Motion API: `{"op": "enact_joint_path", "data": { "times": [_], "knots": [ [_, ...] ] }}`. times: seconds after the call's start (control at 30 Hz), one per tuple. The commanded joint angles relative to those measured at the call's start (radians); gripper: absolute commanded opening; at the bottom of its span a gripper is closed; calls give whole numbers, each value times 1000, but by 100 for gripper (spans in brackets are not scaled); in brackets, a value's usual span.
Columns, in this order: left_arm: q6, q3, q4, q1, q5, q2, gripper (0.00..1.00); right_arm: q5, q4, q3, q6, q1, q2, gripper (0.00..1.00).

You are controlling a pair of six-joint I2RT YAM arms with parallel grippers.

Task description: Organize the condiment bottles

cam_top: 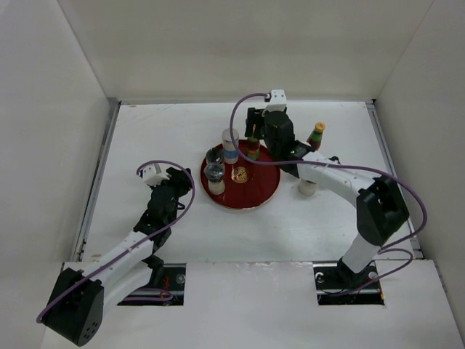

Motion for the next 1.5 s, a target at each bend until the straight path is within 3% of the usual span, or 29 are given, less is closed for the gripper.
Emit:
{"op": "enact_joint_path", "data": {
  "times": [0.0, 0.1, 0.2, 0.27, 0.37, 0.5, 0.6, 0.8, 1.37, 1.47],
  "knots": [
    [-10, -9, 56, 7, 5, -4, 50, 12, 83, -40, 27, -31, -130, 75],
    [-10, -11, 56, 11, 9, -8, 50, 20, 71, -95, 39, -114, -196, 65],
    [-10, -11, 56, 5, 5, -10, 50, 11, 19, -137, 101, -221, -262, 43],
    [-12, -9, 56, 7, 9, -1, 50, 23, -25, -141, 116, -284, -282, 34],
    [-13, -7, 62, -1, 11, 1, 50, 58, -82, -144, 99, -358, -277, 40],
    [-15, -9, 68, -1, 12, 4, 50, 87, -90, -164, 76, -405, -244, 68],
    [-15, -11, 71, -3, 9, -2, 50, 58, -85, -166, 73, -432, -220, 72],
    [-15, -9, 71, -6, 12, 7, 50, -22, -98, -146, 71, -449, -176, 67],
    [-13, -6, 75, -13, 9, 19, 50, 106, -85, -181, 48, -376, -124, 58],
    [-12, -3, 75, -15, 9, 29, 50, 127, -79, -174, 47, -372, -119, 46]
  ]
}}
